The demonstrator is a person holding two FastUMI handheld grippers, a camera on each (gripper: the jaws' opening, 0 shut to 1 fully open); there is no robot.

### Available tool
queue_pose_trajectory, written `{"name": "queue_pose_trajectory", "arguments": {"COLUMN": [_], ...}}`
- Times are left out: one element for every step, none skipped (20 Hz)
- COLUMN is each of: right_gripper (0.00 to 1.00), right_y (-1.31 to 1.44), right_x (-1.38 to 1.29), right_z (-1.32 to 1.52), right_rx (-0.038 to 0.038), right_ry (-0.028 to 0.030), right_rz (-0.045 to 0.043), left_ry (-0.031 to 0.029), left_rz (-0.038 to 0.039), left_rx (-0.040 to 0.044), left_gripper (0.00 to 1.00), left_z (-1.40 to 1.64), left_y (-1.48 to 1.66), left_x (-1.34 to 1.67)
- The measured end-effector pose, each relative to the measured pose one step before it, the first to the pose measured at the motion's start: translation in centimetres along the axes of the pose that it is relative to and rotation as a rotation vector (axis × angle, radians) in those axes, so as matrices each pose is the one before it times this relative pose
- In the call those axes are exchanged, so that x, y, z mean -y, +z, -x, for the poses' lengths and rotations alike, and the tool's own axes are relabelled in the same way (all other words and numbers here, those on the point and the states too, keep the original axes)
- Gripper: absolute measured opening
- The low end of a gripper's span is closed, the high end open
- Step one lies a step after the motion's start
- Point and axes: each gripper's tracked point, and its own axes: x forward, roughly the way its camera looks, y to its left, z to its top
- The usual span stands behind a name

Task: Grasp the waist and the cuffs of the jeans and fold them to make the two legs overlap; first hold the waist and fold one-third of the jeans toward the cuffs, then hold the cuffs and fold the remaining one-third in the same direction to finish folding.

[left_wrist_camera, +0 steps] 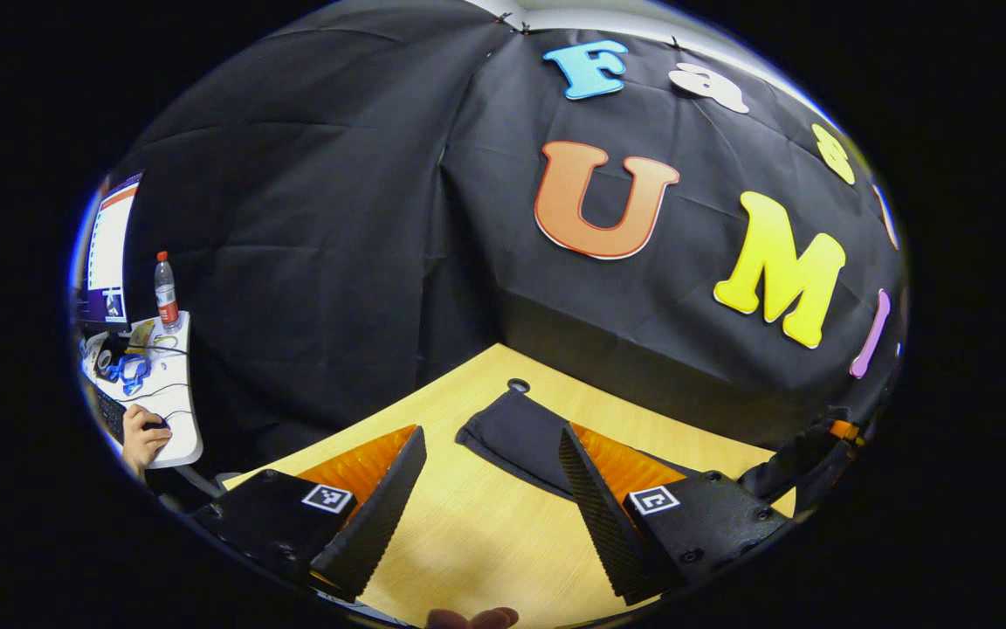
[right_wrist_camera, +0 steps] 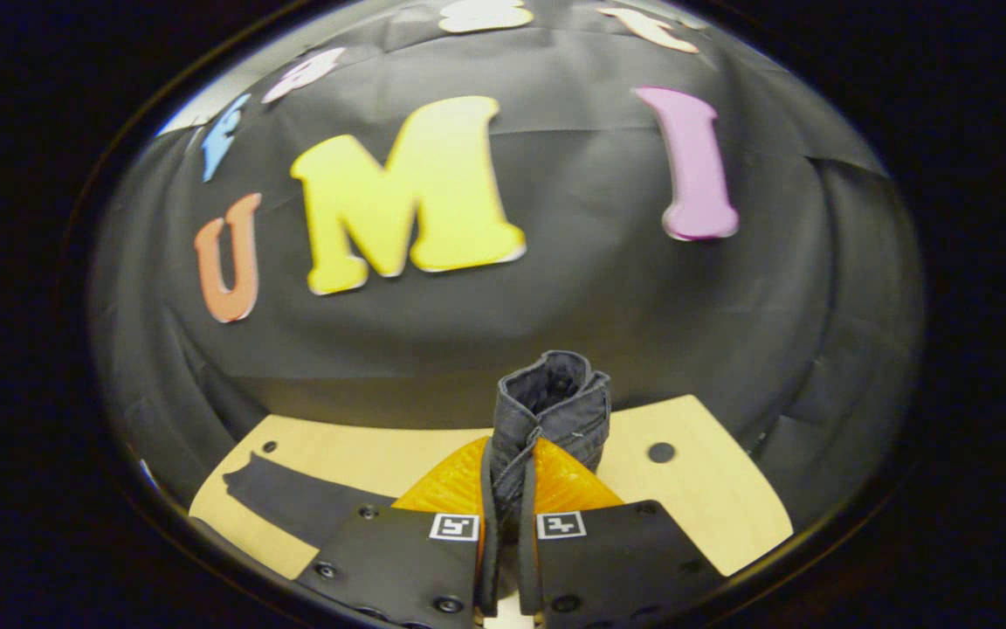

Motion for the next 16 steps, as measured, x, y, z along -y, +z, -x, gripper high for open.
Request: {"name": "queue_pose_trajectory", "arguments": {"right_gripper": [0.09,0.1,0.06,0.14,0.13,0.1,0.09,0.1,0.05,0.1,0.1,0.1,0.1,0.1,0.1,0.1], "right_y": [-0.358,-0.917,-0.831,-1.257,-1.211,-1.466,-1.588,-1.075,-1.36,-1.524,-0.963,-1.067,-0.619,-0.53,-0.232,-0.699], "right_x": [-3.241,-3.188,-2.526,-2.233,-1.381,-1.147,-1.016,-0.278,-0.836,-0.961,-0.195,-0.099,-0.032,-0.071,0.074,-0.316], "right_z": [-0.183,-0.888,-0.642,-0.772,-0.721,-0.8,-0.905,-0.339,-0.833,-1.058,-0.706,-1.024,-0.36,-0.431,-0.279,-0.431], "right_rx": [-0.00559,-0.0105,-0.0132,-0.01752,-0.02333,-0.02564,-0.02872,-0.03509,-0.03069,-0.03406,-0.0268,-0.02795,-0.02643,-0.02563,-0.01478,-0.01265], "right_ry": [0.03912,0.0386,0.03396,0.028,0.02361,0.01498,0.01067,0.00473,0.00291,-0.003,-0.00537,-0.00484,-0.00053,-0.00303,-0.0049,-0.00272], "right_rz": [0.01568,0.01582,0.01289,0.00614,0.00519,0.00795,0.01513,0.01172,0.01475,0.01703,0.01637,0.02331,0.02229,0.02953,0.02418,0.0144], "left_ry": [0.00968,0.01236,0.01654,0.01386,0.01589,0.0175,0.01306,0.01519,0.0138,0.01116,0.01129,0.0074,0.00746,0.00385,0.00017,0.00051], "left_rz": [0.00483,-0.00018,-0.00014,0.00026,0.00138,0.00125,0.00292,0.00226,0.0027,0.0015,0.00062,0.0014,0.00104,0.00357,0.00445,0.00443], "left_rx": [-0.00323,-0.0046,-0.00444,-0.00178,-0.00279,-0.00604,-0.00414,-0.00214,-0.00074,0.00122,0.00057,0.00022,-0.00366,-0.00377,-0.00482,-0.00317], "left_gripper": [0.99,0.99,0.99,0.99,0.99,0.99,0.99,0.99,0.99,0.99,0.99,0.99,0.99,0.99,0.99,0.99], "left_z": [0.08,0.079,-0.051,0.065,-0.045,-0.031,0.305,0.236,0.139,0.074,-0.071,0.006,0.006,-0.025,0.402,0.147], "left_y": [-0.033,-0.088,0.048,0.14,-0.02,-0.076,-0.167,-0.035,-0.037,0.008,0.012,-0.062,-0.074,-0.089,-0.042,-0.101], "left_x": [-0.209,-0.264,-0.363,-0.21,-0.525,-0.389,-0.393,-0.29,-0.419,-0.21,-0.266,-0.186,-0.222,-0.047,-0.016,0.025]}}
